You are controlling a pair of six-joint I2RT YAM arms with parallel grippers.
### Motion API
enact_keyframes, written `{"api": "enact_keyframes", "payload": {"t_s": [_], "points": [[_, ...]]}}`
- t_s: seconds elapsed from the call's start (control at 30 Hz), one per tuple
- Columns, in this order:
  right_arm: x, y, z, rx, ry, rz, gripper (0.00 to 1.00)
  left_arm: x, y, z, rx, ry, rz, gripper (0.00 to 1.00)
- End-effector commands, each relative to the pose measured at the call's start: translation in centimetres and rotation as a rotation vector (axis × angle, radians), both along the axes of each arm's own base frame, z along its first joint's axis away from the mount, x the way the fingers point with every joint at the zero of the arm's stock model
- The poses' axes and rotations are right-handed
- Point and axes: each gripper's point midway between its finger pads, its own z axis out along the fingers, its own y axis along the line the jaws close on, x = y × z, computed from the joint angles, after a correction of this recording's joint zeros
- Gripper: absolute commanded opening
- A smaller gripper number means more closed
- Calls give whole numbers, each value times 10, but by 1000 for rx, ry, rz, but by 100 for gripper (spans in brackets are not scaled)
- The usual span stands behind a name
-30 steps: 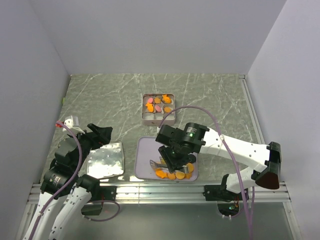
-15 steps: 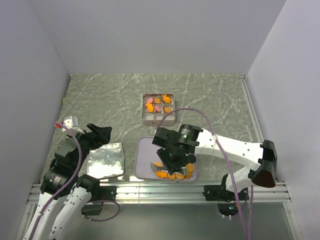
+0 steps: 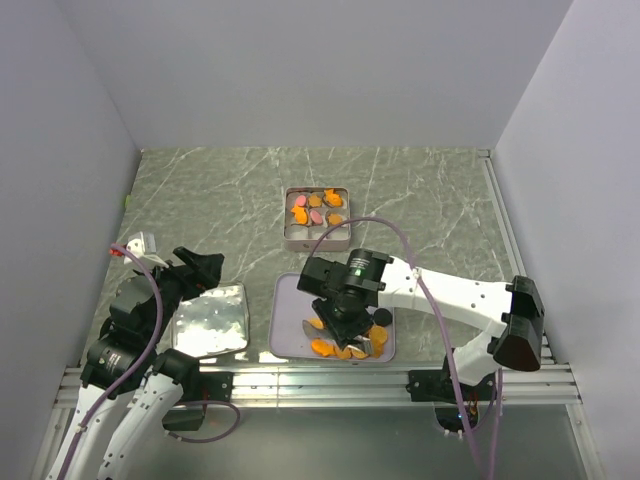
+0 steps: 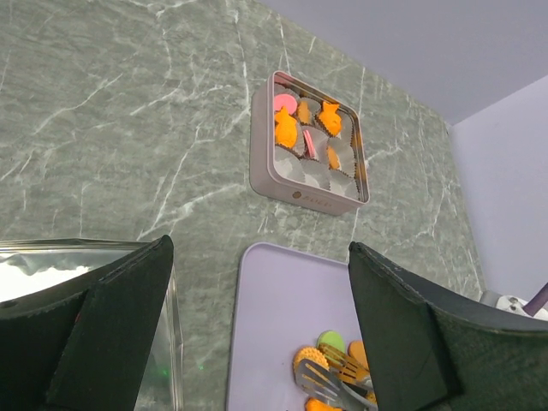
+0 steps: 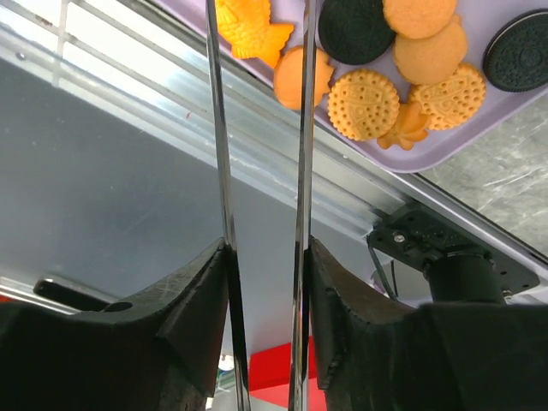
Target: Pack the cookies
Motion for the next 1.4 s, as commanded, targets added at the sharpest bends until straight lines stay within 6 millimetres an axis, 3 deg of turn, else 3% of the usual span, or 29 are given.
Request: {"api": "enact_keyframes", "payload": {"t_s": [0.0, 0.1, 0.2, 0.33, 0.47, 0.6, 0.63, 0.87, 1.17, 1.37], "points": [[9, 7, 12, 9, -50, 9, 40, 0, 1, 12, -15, -34, 9, 90], [14, 13, 23, 14, -67, 5, 39, 1, 1, 10, -12, -27, 5, 91], [35, 16, 42, 13, -147, -25, 38, 1, 2, 10, -11, -29, 11, 91], [69, 25, 72, 74, -229, -88, 38, 1, 5, 10, -10, -28, 31, 91], [109, 23, 85, 123, -252, -183, 38, 0, 1, 11, -7, -32, 6, 91], [143, 30, 90, 141, -266, -217, 38, -1, -1, 12, -8, -38, -7, 91], [152, 34, 99, 162, -285, -212, 38, -1, 0, 12, -7, -36, -6, 91], [195, 44, 82, 149, -253, -248, 36, -1, 4, 12, -9, -35, 18, 91], [222, 53, 64, 146, -224, -258, 36, -3, 5, 14, -12, -47, 21, 91], [226, 63, 54, 156, -190, -254, 36, -2, 6, 12, -11, -39, 29, 92]]}}
